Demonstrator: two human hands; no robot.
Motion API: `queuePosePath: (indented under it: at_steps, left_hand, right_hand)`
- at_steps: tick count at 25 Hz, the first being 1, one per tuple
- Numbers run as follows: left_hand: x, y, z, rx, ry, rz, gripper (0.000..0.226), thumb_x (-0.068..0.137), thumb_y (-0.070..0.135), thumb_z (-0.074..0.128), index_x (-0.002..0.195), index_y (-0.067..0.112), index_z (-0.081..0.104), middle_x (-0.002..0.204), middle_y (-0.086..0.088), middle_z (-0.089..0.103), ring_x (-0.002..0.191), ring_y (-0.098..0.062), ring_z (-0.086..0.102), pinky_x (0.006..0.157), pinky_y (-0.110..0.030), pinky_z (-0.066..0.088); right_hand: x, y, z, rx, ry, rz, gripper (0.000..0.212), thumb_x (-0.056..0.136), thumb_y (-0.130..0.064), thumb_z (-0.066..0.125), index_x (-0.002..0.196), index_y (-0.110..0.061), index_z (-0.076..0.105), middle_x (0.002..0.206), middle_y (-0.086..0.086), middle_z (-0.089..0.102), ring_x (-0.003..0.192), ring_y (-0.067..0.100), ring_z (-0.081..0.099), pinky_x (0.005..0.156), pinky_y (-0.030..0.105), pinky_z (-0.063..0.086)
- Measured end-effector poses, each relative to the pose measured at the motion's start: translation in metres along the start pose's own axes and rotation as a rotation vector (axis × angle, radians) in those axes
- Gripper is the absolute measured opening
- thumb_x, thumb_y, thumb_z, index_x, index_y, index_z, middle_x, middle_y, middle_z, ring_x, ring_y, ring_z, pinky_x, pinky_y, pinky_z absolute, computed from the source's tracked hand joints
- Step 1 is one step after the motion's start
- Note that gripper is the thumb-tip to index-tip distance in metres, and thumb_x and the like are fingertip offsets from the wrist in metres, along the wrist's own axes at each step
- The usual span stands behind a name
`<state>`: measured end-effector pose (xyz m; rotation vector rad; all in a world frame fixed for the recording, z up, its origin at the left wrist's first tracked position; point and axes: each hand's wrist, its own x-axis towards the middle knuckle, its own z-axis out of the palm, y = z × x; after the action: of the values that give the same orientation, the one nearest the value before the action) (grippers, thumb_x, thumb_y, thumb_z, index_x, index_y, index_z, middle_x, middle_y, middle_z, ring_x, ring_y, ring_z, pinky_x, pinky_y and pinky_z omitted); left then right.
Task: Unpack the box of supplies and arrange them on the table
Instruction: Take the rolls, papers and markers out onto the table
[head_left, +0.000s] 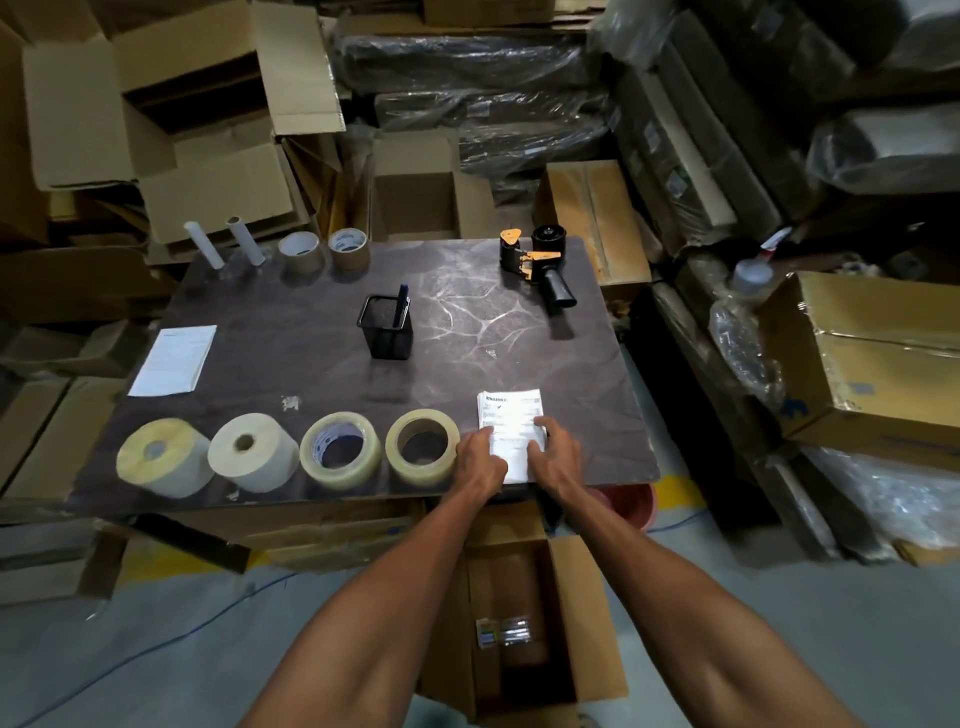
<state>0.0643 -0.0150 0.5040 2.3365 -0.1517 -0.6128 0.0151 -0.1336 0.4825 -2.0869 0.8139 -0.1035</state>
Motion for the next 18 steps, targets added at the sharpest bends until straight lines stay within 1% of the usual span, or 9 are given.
queuePosePath:
  at_steps: [3, 5, 7, 8, 11, 13, 15, 16, 18]
  left_hand:
    - [-0.008, 0.009, -0.002, 0.007, 0.034, -0.009, 0.05, 0.09, 0.005, 0.049, 0.14, 0.007, 0.049, 0.141, -0.017, 0.051, 0.127, -0.034, 0.048, 0.102, -0.035, 0.041]
    - [-0.013, 0.014, -0.001, -0.029, 0.075, -0.035, 0.046, 0.09, 0.005, 0.047, 0.135, 0.007, 0.053, 0.136, -0.016, 0.056, 0.121, -0.034, 0.053, 0.094, -0.036, 0.045]
    - [-0.018, 0.008, 0.006, -0.074, 0.135, -0.032, 0.039, 0.089, 0.004, 0.046, 0.124, 0.008, 0.061, 0.126, -0.014, 0.063, 0.107, -0.032, 0.06, 0.078, -0.032, 0.047]
    - [-0.021, 0.002, 0.01, -0.079, 0.162, -0.01, 0.036, 0.088, 0.003, 0.045, 0.119, 0.008, 0.063, 0.121, -0.013, 0.065, 0.102, -0.03, 0.061, 0.074, -0.029, 0.044]
    - [-0.033, -0.013, 0.019, -0.108, 0.254, 0.049, 0.031, 0.088, 0.005, 0.043, 0.109, 0.01, 0.065, 0.11, -0.009, 0.067, 0.093, -0.022, 0.059, 0.073, -0.03, 0.046]
    - [-0.046, -0.021, 0.024, -0.151, 0.279, 0.068, 0.032, 0.09, 0.008, 0.043, 0.111, 0.013, 0.065, 0.109, -0.004, 0.068, 0.095, -0.021, 0.061, 0.08, -0.032, 0.052]
    - [-0.063, -0.026, 0.029, -0.255, 0.264, 0.029, 0.032, 0.093, 0.013, 0.047, 0.118, 0.017, 0.066, 0.111, -0.001, 0.068, 0.099, -0.017, 0.063, 0.087, -0.028, 0.051]
    - [-0.07, -0.032, 0.035, -0.329, 0.254, -0.015, 0.03, 0.092, 0.016, 0.05, 0.116, 0.02, 0.068, 0.108, -0.001, 0.07, 0.096, -0.017, 0.065, 0.086, -0.029, 0.053]
    - [-0.085, -0.047, 0.051, -0.407, 0.242, -0.095, 0.024, 0.086, 0.023, 0.053, 0.101, 0.03, 0.071, 0.094, -0.001, 0.074, 0.088, -0.02, 0.069, 0.083, -0.038, 0.058]
  right_hand:
    - [0.006, -0.003, -0.007, 0.014, -0.063, 0.025, 0.045, 0.09, -0.009, 0.056, 0.135, -0.008, 0.055, 0.134, 0.014, 0.061, 0.121, 0.031, 0.058, 0.099, 0.03, 0.042]
    - [0.01, 0.0, -0.014, 0.02, -0.102, 0.04, 0.042, 0.088, -0.012, 0.056, 0.13, -0.011, 0.06, 0.129, 0.01, 0.065, 0.116, 0.03, 0.061, 0.097, 0.029, 0.044]
    - [0.011, 0.003, -0.023, 0.061, -0.104, 0.07, 0.036, 0.087, -0.016, 0.058, 0.122, -0.013, 0.064, 0.12, 0.008, 0.068, 0.11, 0.029, 0.063, 0.097, 0.04, 0.051]
    - [0.008, 0.005, -0.028, 0.074, -0.103, 0.086, 0.034, 0.088, -0.016, 0.058, 0.121, -0.012, 0.063, 0.116, 0.007, 0.068, 0.107, 0.027, 0.063, 0.095, 0.042, 0.051]
    - [0.0, 0.022, -0.037, 0.101, -0.095, 0.099, 0.033, 0.091, -0.015, 0.056, 0.123, -0.01, 0.061, 0.106, 0.003, 0.065, 0.097, 0.023, 0.062, 0.091, 0.043, 0.053]
    - [-0.012, 0.039, -0.04, 0.135, -0.091, 0.103, 0.034, 0.09, -0.014, 0.054, 0.122, -0.01, 0.061, 0.105, 0.006, 0.068, 0.095, 0.025, 0.064, 0.087, 0.041, 0.054]
    - [-0.027, 0.06, -0.042, 0.149, -0.093, 0.088, 0.03, 0.088, -0.019, 0.056, 0.116, -0.016, 0.067, 0.101, 0.005, 0.071, 0.093, 0.023, 0.067, 0.085, 0.04, 0.055]
    - [-0.035, 0.072, -0.043, 0.146, -0.097, 0.094, 0.028, 0.086, -0.025, 0.057, 0.111, -0.022, 0.07, 0.098, 0.001, 0.073, 0.092, 0.02, 0.068, 0.086, 0.04, 0.056]
    - [-0.048, 0.106, -0.039, 0.143, -0.134, 0.11, 0.024, 0.08, -0.034, 0.058, 0.099, -0.029, 0.072, 0.088, -0.005, 0.075, 0.086, 0.017, 0.071, 0.086, 0.043, 0.058]
